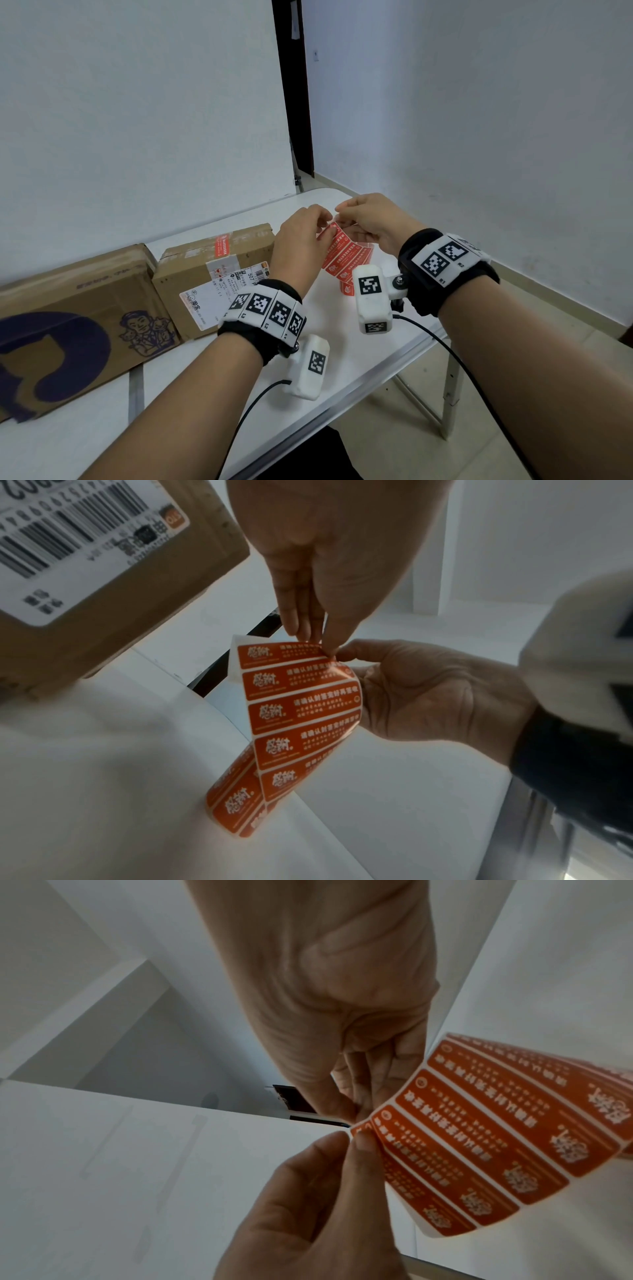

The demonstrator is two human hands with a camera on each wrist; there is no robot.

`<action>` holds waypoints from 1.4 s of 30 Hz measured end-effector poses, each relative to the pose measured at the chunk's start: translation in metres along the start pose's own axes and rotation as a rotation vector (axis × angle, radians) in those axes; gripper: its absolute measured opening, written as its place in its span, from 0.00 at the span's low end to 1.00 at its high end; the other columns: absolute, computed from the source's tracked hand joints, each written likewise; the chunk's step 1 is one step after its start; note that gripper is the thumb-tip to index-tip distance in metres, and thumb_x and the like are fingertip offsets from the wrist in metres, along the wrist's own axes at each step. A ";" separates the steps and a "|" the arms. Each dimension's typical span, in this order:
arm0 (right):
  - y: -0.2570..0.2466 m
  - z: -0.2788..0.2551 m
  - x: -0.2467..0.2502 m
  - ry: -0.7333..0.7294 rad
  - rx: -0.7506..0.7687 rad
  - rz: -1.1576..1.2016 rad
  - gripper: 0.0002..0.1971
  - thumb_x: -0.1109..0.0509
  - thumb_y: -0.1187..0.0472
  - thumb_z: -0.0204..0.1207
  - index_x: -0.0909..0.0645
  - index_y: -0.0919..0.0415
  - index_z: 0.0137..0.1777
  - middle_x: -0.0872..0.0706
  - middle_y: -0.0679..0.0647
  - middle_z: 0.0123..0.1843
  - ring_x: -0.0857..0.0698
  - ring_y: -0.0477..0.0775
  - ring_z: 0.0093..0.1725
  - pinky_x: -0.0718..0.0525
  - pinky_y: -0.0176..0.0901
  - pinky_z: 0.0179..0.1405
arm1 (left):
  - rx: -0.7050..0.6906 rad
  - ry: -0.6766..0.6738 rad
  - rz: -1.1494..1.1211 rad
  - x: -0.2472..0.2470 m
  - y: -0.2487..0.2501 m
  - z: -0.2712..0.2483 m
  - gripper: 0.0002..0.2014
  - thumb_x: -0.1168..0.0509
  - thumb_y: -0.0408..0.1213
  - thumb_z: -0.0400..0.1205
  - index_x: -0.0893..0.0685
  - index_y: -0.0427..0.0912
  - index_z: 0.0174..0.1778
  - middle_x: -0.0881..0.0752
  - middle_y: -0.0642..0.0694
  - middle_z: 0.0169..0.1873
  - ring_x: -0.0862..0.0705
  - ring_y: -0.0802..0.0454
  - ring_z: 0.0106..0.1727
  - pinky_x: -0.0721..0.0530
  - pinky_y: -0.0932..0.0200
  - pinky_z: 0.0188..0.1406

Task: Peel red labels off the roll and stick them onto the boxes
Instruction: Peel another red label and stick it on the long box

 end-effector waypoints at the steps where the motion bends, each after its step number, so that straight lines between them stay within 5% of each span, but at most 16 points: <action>1: 0.000 0.000 0.000 0.006 0.002 0.020 0.07 0.34 0.71 0.77 0.20 0.61 0.39 0.18 0.55 0.33 0.20 0.46 0.22 0.20 0.31 0.22 | 0.010 -0.003 0.016 0.000 0.000 0.000 0.07 0.32 0.38 0.80 0.15 0.43 0.52 0.13 0.45 0.48 0.15 0.47 0.50 0.16 0.44 0.53; 6: 0.002 -0.002 0.000 -0.001 -0.024 0.095 0.08 0.32 0.68 0.77 0.18 0.64 0.54 0.16 0.54 0.34 0.17 0.47 0.27 0.19 0.27 0.21 | 0.000 -0.020 0.047 0.001 0.004 0.002 0.06 0.33 0.38 0.80 0.14 0.43 0.52 0.15 0.45 0.49 0.16 0.47 0.51 0.17 0.45 0.54; 19: 0.003 0.002 0.004 -0.043 -0.045 0.021 0.09 0.30 0.67 0.76 0.20 0.60 0.55 0.16 0.53 0.36 0.17 0.48 0.32 0.16 0.34 0.35 | -0.124 -0.024 0.002 0.005 0.007 -0.001 0.03 0.31 0.38 0.78 0.15 0.47 0.47 0.14 0.51 0.44 0.15 0.52 0.43 0.14 0.46 0.47; 28: 0.003 0.002 0.007 -0.012 0.002 -0.091 0.09 0.34 0.68 0.78 0.20 0.60 0.56 0.18 0.53 0.35 0.22 0.45 0.26 0.24 0.29 0.19 | -0.174 -0.101 -0.024 0.010 0.008 0.002 0.02 0.31 0.41 0.79 0.14 0.48 0.44 0.16 0.53 0.44 0.18 0.56 0.43 0.15 0.51 0.49; 32: 0.002 0.003 0.008 0.025 0.064 -0.214 0.07 0.36 0.69 0.79 0.18 0.58 0.45 0.20 0.52 0.33 0.22 0.48 0.25 0.25 0.32 0.19 | -0.162 -0.170 -0.097 0.014 0.005 -0.003 0.02 0.32 0.38 0.80 0.14 0.46 0.45 0.15 0.51 0.45 0.17 0.52 0.49 0.16 0.48 0.54; 36: 0.001 0.006 0.005 0.044 0.061 -0.332 0.16 0.40 0.68 0.80 0.17 0.55 0.35 0.18 0.48 0.34 0.20 0.49 0.30 0.18 0.40 0.33 | -0.125 -0.260 -0.167 0.024 0.003 -0.011 0.04 0.32 0.40 0.81 0.14 0.47 0.48 0.13 0.52 0.49 0.17 0.54 0.54 0.16 0.53 0.58; 40: -0.004 0.006 0.000 0.063 0.084 -0.478 0.12 0.38 0.65 0.82 0.12 0.61 0.55 0.20 0.48 0.41 0.19 0.53 0.48 0.17 0.49 0.62 | -0.035 -0.316 -0.311 0.037 0.000 -0.015 0.03 0.32 0.40 0.82 0.14 0.47 0.47 0.11 0.54 0.51 0.14 0.59 0.53 0.16 0.63 0.57; 42: -0.003 0.006 -0.001 0.073 0.077 -0.470 0.11 0.38 0.64 0.81 0.13 0.58 0.50 0.18 0.49 0.40 0.17 0.55 0.50 0.16 0.52 0.63 | 0.028 -0.300 -0.400 0.045 -0.003 -0.016 0.04 0.31 0.41 0.81 0.14 0.45 0.46 0.10 0.52 0.51 0.13 0.57 0.53 0.16 0.62 0.58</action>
Point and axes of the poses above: each hand's wrist, its own z-axis towards the middle knuckle, its own x-axis out of the back of the hand, y = z × x, the point moved 4 cm from there along z, towards the middle knuckle
